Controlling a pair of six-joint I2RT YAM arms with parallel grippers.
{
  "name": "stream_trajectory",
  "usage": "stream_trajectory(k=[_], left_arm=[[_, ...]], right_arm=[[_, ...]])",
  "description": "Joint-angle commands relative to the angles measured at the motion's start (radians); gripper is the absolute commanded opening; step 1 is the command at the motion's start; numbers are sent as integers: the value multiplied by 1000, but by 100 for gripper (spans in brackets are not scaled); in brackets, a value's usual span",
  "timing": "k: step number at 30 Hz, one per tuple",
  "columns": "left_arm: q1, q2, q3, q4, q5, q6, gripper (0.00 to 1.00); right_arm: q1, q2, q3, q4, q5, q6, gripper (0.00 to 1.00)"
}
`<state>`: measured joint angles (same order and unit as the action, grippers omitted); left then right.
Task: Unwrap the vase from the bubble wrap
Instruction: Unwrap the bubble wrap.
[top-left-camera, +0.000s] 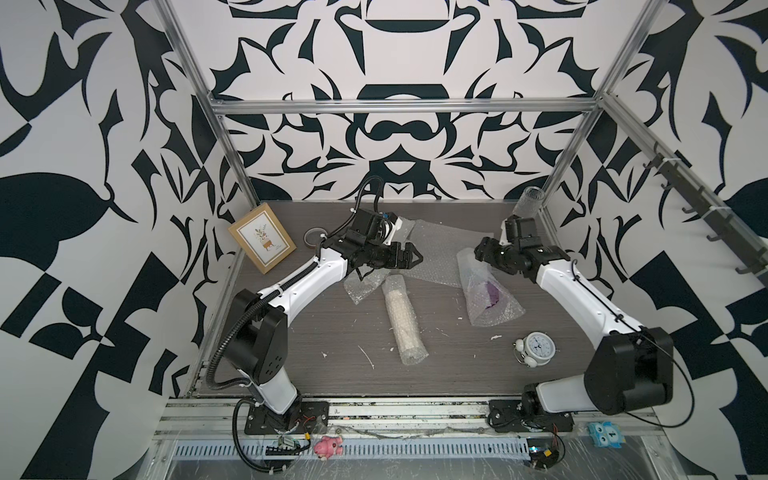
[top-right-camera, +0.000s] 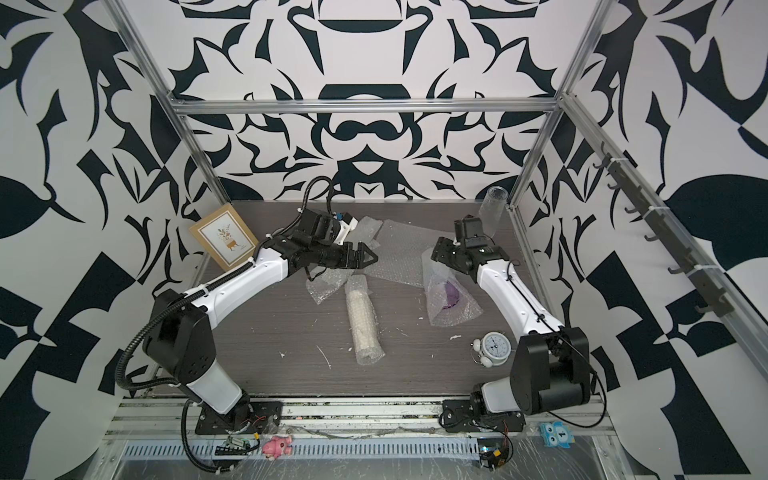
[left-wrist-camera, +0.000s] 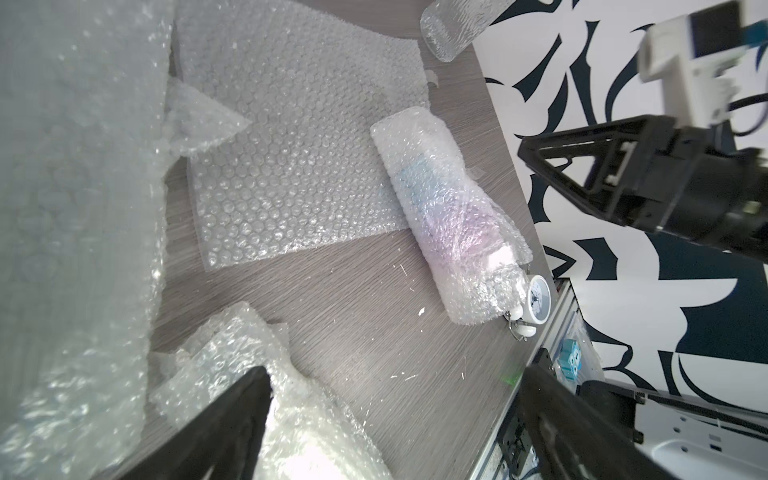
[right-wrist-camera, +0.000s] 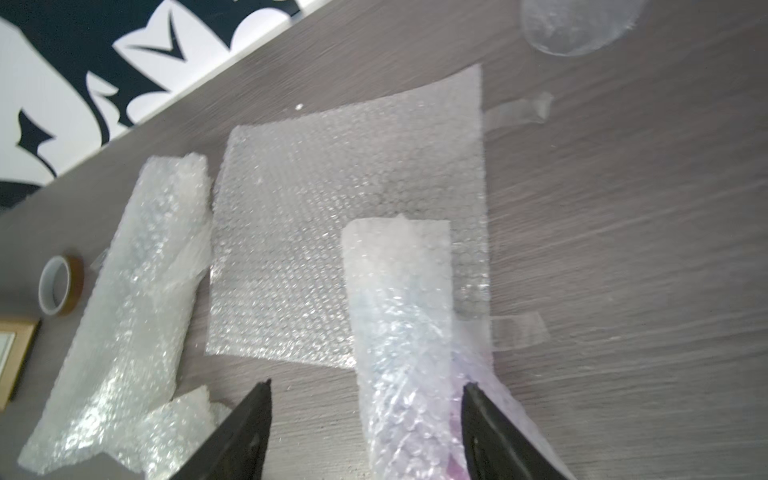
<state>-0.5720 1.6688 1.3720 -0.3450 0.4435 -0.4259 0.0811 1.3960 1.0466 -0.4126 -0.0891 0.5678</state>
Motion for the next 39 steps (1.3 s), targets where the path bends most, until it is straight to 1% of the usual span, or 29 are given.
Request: stream_trajectory(k=[1, 6, 10, 17, 22, 25, 32, 35, 39], left_arm=[[1, -17, 58, -42, 21, 60, 98], [-22, 7, 84, -39, 29, 74, 98], [-65, 39, 111, -39, -9, 77, 98], [-187, 119, 161, -39, -94, 57, 98], [-230, 163, 183, -28, -102, 21, 97], [-245, 187, 204, -28, -111, 6, 96], [-256, 250, 251, -23, -119, -11, 95], [-259, 273, 269, -21, -114, -22, 95], [-262, 287, 276, -7, -117, -32, 94]], right_arm=[[-67, -22, -79, 85, -95, 68, 72], [-143, -9, -132, 105, -115, 72, 72], [-205, -11, -180, 148, -163, 88, 72], [-248, -7, -226, 165, -204, 82, 72], [-276, 51, -239, 201, -272, 62, 71], [-277, 94, -232, 209, -333, 50, 68], [-260, 46, -259, 268, -440, 138, 61], [-227, 17, -262, 269, -450, 160, 58], [-170, -28, -257, 242, -421, 177, 55]])
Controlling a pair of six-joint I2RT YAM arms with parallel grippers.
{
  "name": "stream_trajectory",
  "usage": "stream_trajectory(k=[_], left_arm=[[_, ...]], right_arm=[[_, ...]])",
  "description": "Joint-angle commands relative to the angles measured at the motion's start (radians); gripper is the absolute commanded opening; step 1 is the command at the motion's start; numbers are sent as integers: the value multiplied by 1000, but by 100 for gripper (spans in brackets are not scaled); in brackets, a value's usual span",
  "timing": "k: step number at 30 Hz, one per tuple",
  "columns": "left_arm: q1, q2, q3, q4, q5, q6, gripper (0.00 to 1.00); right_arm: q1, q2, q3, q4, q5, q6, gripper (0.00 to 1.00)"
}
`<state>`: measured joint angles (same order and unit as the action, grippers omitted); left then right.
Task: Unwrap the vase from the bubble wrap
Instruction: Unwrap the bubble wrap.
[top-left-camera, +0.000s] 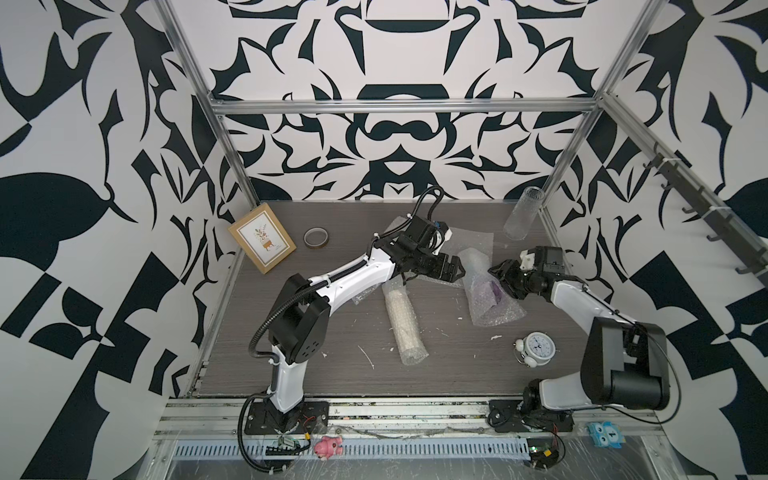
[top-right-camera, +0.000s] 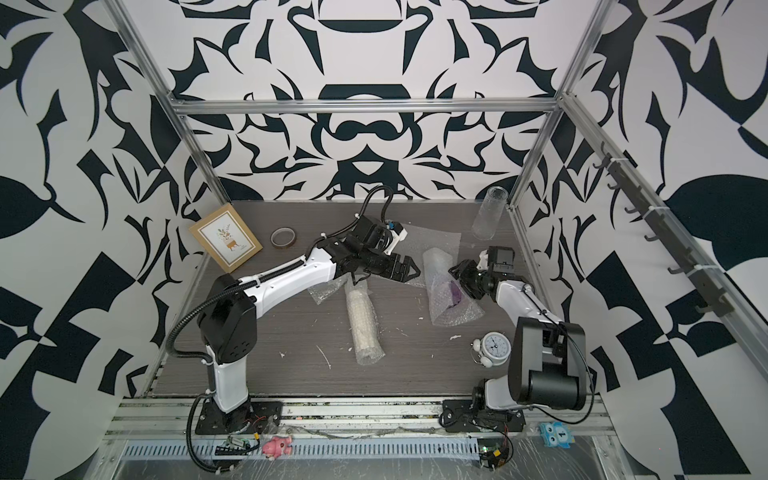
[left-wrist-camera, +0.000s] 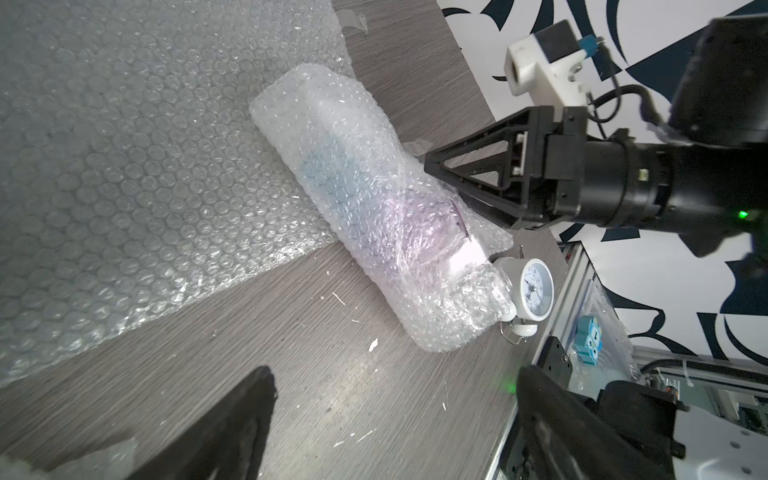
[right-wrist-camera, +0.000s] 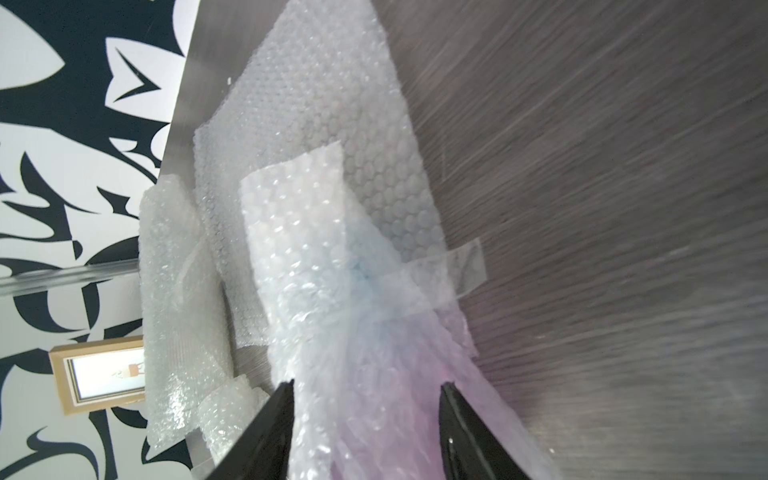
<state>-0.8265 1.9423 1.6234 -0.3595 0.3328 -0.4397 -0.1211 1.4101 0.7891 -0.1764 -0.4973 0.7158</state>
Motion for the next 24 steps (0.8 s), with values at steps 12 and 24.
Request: stream_trajectory(k=[12, 24], left_arm=[[-35, 36, -24, 64, -40, -56, 83], [-81, 81, -116, 179, -60, -108, 67]], right_arm=[[195, -142, -41, -16, 114, 105, 45], [206, -145, -66, -2, 139, 136, 42]])
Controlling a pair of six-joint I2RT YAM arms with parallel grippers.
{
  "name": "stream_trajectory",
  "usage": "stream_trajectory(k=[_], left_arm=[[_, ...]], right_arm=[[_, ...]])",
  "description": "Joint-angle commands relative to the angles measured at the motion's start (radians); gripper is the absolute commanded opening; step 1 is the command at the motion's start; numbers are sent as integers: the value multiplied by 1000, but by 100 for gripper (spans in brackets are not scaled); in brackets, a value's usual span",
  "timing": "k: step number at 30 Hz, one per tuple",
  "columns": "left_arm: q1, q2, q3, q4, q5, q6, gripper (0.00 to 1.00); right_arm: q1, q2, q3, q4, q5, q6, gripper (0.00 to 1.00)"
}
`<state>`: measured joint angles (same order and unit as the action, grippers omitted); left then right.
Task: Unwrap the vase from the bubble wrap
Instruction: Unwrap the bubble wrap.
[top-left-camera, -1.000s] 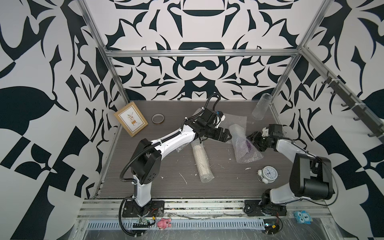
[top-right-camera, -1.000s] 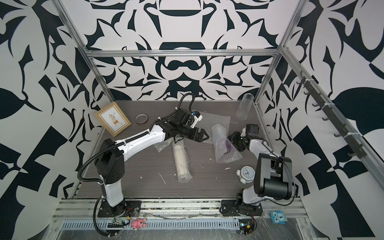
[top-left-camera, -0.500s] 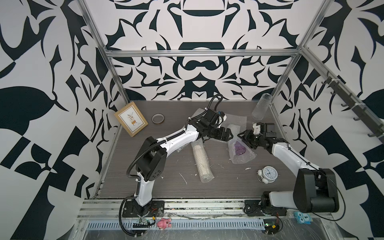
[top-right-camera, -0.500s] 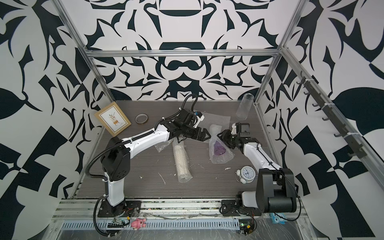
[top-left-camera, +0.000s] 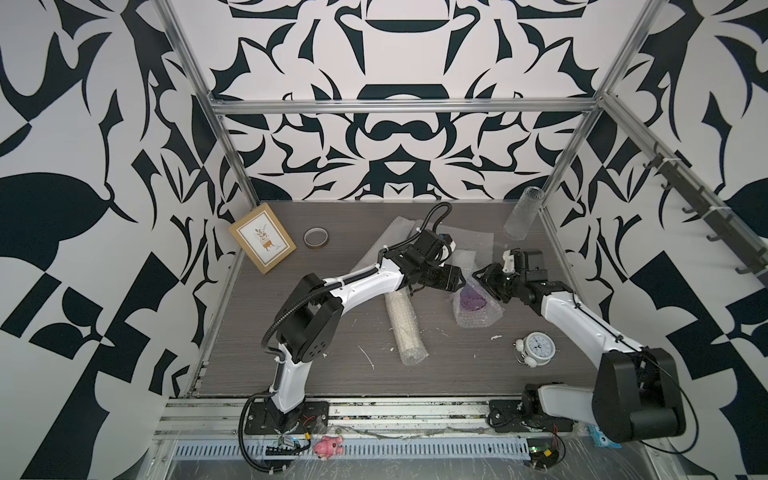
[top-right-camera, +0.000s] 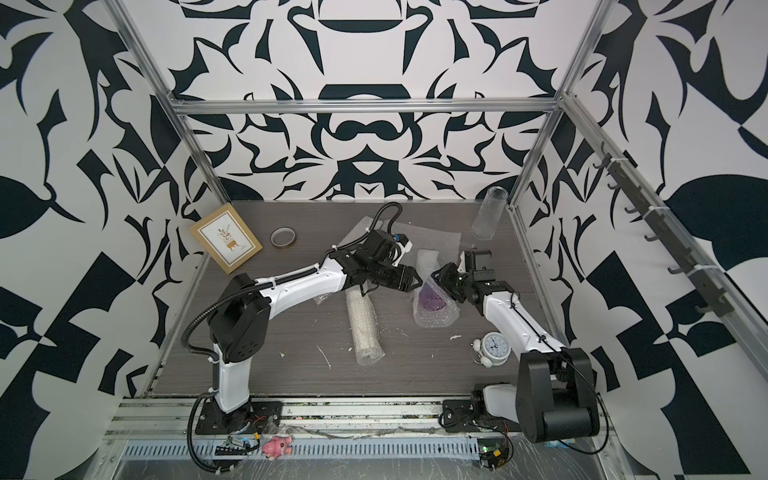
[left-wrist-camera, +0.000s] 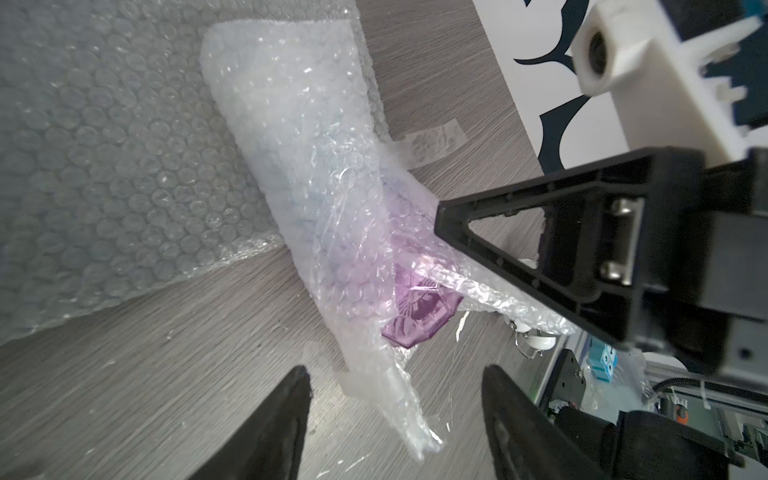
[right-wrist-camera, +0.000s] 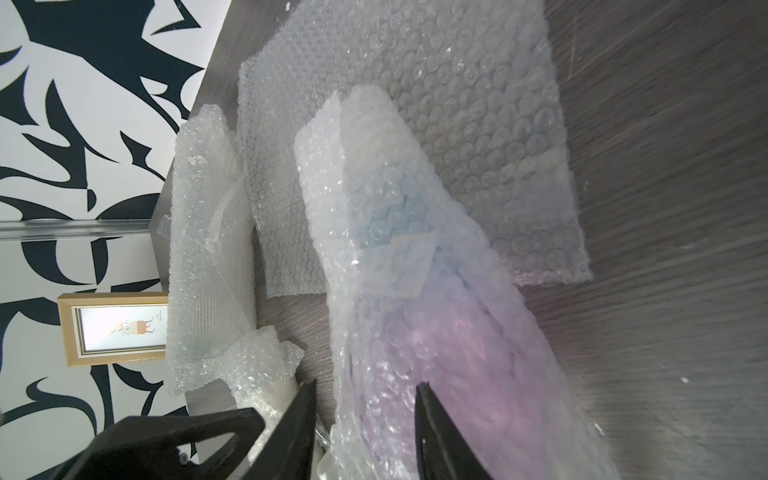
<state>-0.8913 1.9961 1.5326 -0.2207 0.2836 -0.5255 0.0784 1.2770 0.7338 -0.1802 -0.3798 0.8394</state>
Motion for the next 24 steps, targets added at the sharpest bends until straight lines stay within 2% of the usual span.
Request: stream_trajectory(k=[1, 14, 16, 20, 24], left_arm=[[-20, 35, -29, 50, -11, -29, 66], [-33, 87, -31, 83, -28, -45, 43], [-32, 88, -32, 83, -30, -47, 38], [-31, 90, -28, 81, -27, -52, 35], [-27, 94, -27, 81, -25, -53, 28]], right_arm=[[7, -13, -11, 1, 22, 12, 42], [13, -13, -3, -16, 38, -7, 41], [14, -17, 5, -29, 47, -22, 47], [15, -25, 47, -77, 84, -79, 63], [12, -36, 94, -109, 128, -108, 67]])
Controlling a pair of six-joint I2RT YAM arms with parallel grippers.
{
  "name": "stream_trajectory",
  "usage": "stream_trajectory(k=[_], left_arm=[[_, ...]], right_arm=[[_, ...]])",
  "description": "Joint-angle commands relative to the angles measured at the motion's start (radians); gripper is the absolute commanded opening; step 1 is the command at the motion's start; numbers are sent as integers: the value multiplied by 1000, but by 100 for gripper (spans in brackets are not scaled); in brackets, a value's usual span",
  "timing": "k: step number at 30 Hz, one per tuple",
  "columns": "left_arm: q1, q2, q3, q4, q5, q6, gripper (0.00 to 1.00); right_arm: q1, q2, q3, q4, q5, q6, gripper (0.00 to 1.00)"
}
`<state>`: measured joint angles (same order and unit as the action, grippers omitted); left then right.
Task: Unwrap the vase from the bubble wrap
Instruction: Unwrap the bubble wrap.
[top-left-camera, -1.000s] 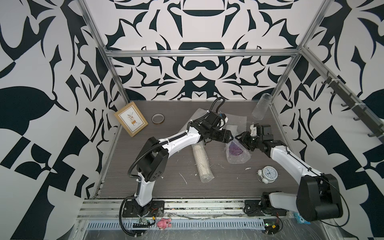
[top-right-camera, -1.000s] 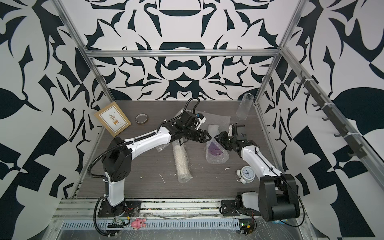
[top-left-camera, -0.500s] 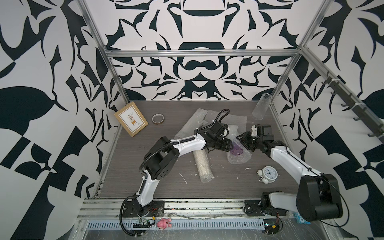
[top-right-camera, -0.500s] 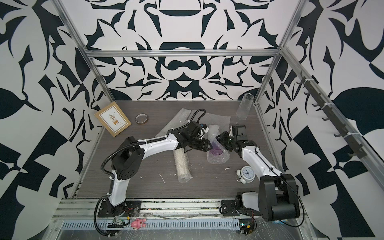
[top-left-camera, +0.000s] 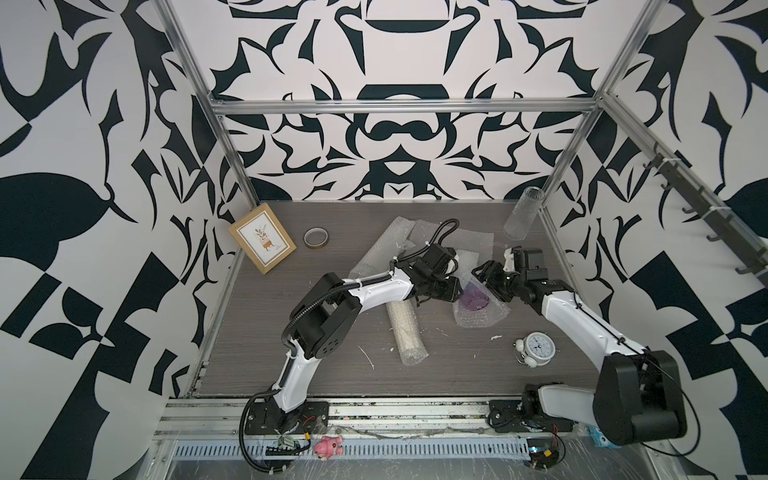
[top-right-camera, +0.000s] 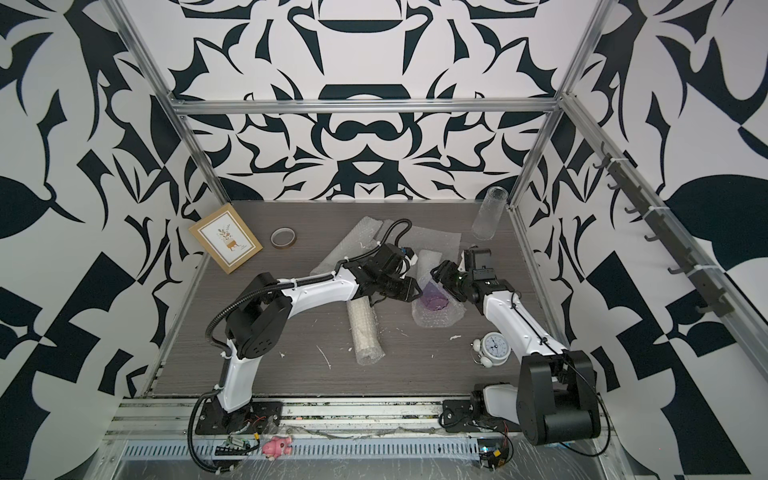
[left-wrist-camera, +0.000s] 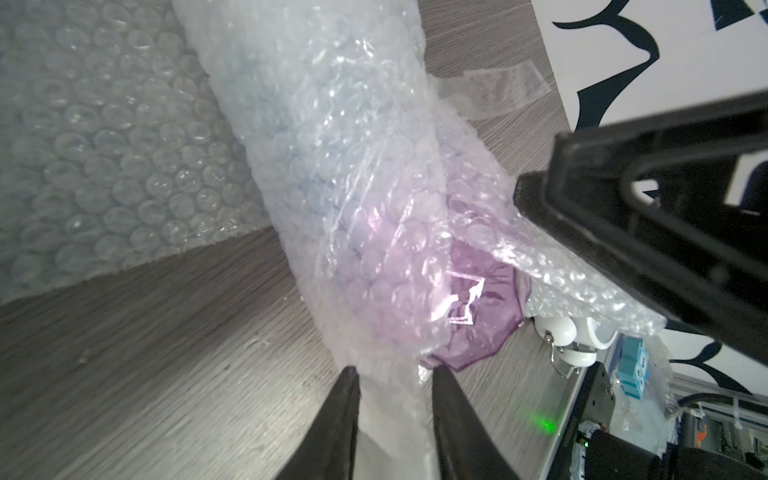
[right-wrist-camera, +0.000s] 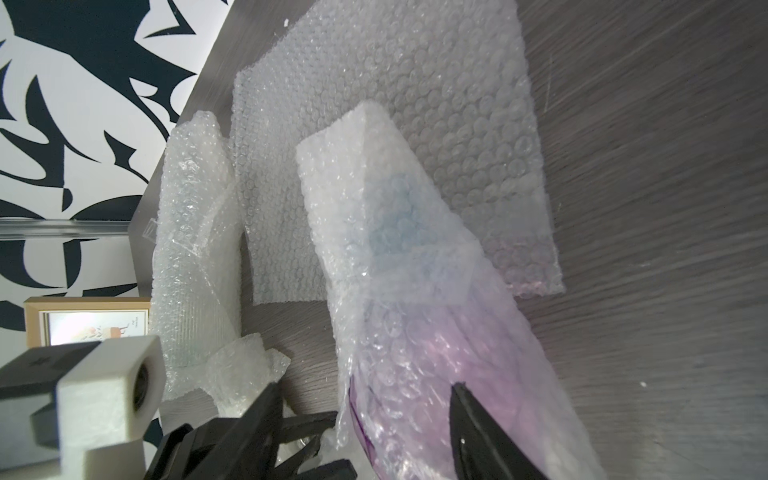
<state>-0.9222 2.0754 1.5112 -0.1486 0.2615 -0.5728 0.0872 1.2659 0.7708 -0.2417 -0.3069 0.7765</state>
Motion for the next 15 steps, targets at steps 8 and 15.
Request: stream_trajectory(k=[8, 15], left_arm=[[8, 26, 5, 4, 11, -10, 21], [8, 25, 7, -6, 15, -7, 19]], right_arm=[[-51, 7, 35, -2, 29, -8, 67], [-73, 69, -4, 113, -44, 48, 62]])
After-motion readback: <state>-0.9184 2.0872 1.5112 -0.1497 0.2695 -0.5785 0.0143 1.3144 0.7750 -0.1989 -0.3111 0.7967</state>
